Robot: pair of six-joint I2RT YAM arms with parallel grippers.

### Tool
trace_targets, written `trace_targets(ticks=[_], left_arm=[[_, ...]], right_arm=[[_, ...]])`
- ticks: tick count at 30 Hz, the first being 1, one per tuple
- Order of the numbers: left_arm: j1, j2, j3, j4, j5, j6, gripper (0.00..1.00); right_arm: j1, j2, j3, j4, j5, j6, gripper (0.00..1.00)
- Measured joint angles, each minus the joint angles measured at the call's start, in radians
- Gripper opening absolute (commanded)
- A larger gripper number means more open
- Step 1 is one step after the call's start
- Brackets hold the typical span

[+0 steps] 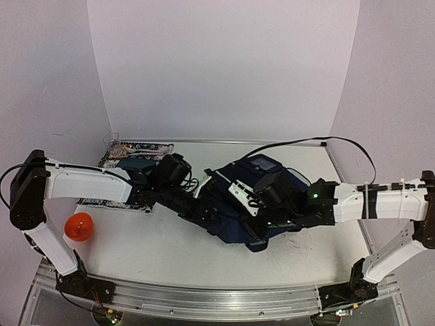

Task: Pack the student bag
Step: Zip the largest pocket of the bag in the student bag, then hold the largest pocket of the bag at the center of the board.

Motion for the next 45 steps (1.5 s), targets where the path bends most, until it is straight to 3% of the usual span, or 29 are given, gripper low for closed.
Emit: trace_targets(ticks=[11, 17, 23, 29, 34, 38, 42, 45], left_arm=[[0.200, -0.023, 0.019, -0.137, 0.099, 0.214, 0.00], [0.272, 0.042, 0.052, -0.139, 0.210, 0.291, 0.00], [0.287, 0.080, 0.061, -0.151, 0.282, 0.305, 0.00], [0.220, 0.052, 0.026, -0.136, 0.161, 0.249, 0.00], [0.135, 0.021, -0.006, -0.077, 0.054, 0.141, 0.00], [0.099, 0.018, -0.007, -0.071, 0.009, 0.079, 0.00], [0.088, 0.026, -0.006, -0.082, 0.003, 0.048, 0.00], [0.081, 0.042, -0.002, -0.094, 0.006, 0.034, 0.00]], right_arm=[[-0.002, -0.234, -0.110, -0.046, 0.007, 0.014, 0.00], [-0.002, -0.260, -0.118, -0.034, 0.031, 0.024, 0.00], [-0.023, -0.256, -0.123, -0.047, 0.044, -0.003, 0.00], [-0.147, -0.198, -0.094, -0.078, -0.037, -0.092, 0.02], [-0.282, -0.100, -0.021, -0.123, -0.090, -0.194, 0.18], [-0.327, -0.043, 0.045, -0.162, -0.114, -0.234, 0.40], [-0.296, -0.049, 0.080, -0.168, -0.126, -0.236, 0.60], [-0.217, -0.059, 0.106, -0.153, -0.138, -0.234, 0.67]])
